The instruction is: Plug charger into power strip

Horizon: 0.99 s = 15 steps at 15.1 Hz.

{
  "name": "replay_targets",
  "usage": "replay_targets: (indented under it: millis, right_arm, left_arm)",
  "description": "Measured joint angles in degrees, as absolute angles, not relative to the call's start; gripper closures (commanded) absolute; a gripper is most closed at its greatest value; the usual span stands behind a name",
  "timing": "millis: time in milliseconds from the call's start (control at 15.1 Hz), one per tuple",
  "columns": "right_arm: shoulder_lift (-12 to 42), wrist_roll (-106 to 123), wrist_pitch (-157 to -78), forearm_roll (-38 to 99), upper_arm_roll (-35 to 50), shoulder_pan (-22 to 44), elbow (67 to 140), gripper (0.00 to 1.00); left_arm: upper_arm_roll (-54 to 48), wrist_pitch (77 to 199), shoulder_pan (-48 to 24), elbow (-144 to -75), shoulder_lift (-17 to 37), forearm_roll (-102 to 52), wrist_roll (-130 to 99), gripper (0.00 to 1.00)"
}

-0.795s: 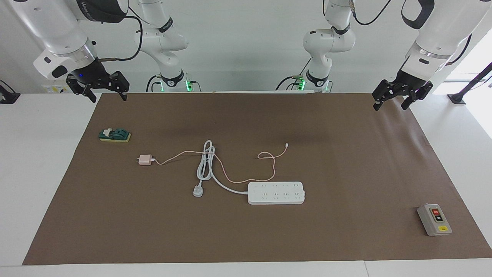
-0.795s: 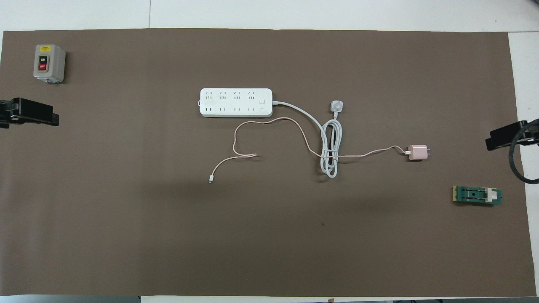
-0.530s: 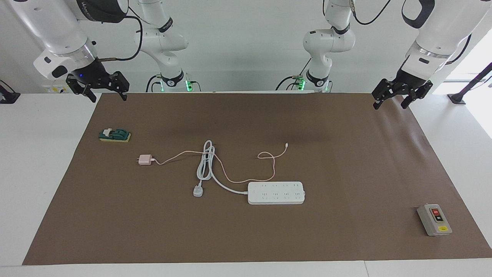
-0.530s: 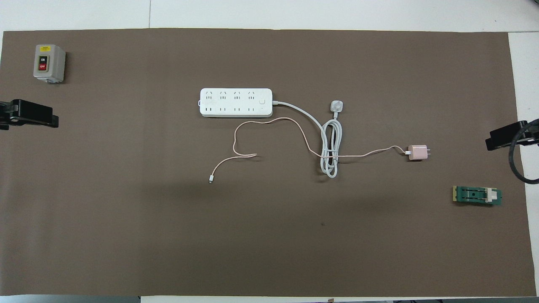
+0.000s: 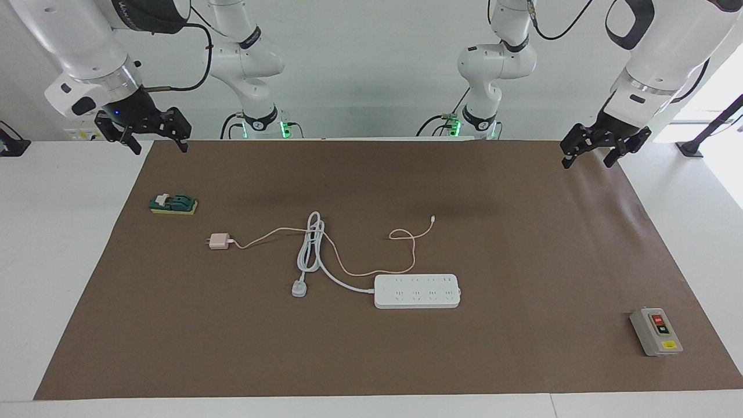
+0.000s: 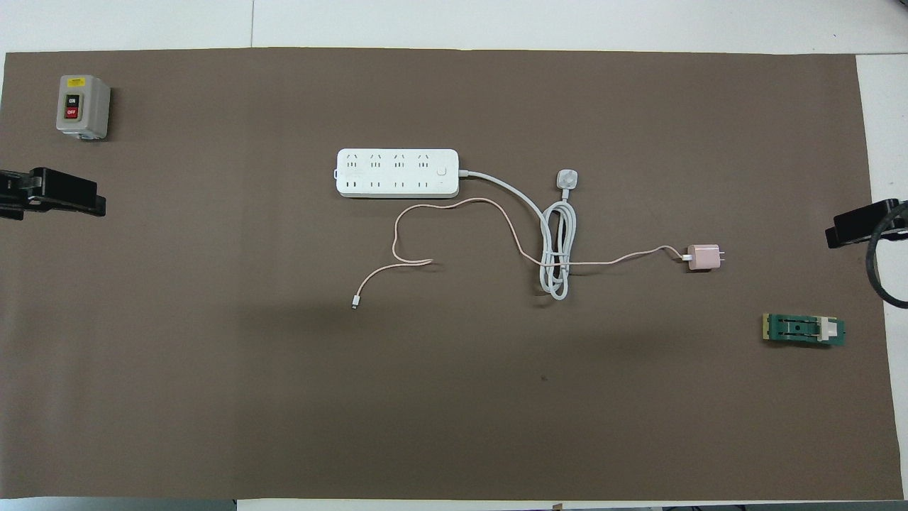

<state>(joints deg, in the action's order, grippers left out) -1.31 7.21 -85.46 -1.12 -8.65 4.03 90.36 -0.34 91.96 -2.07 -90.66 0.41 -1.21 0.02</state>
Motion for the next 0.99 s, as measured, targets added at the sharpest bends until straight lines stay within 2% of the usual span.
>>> replay_targets:
  millis: [397, 993]
  right_arm:
    - [-1.41, 3.58, -89.17, -0.04, -8.48, 3.16, 90.6, 0.0]
    - [-1.24, -40.9, -88.18, 9.16, -7.79, 3.55, 94.54, 0.0]
  left_arm:
    - [-0.31, 92.23, -1.98, -90.66, 1.28, -1.18, 0.02, 0.0]
    - [-0.96, 93.72, -2.83, -89.78, 3.82, -1.09, -2.68, 0.0]
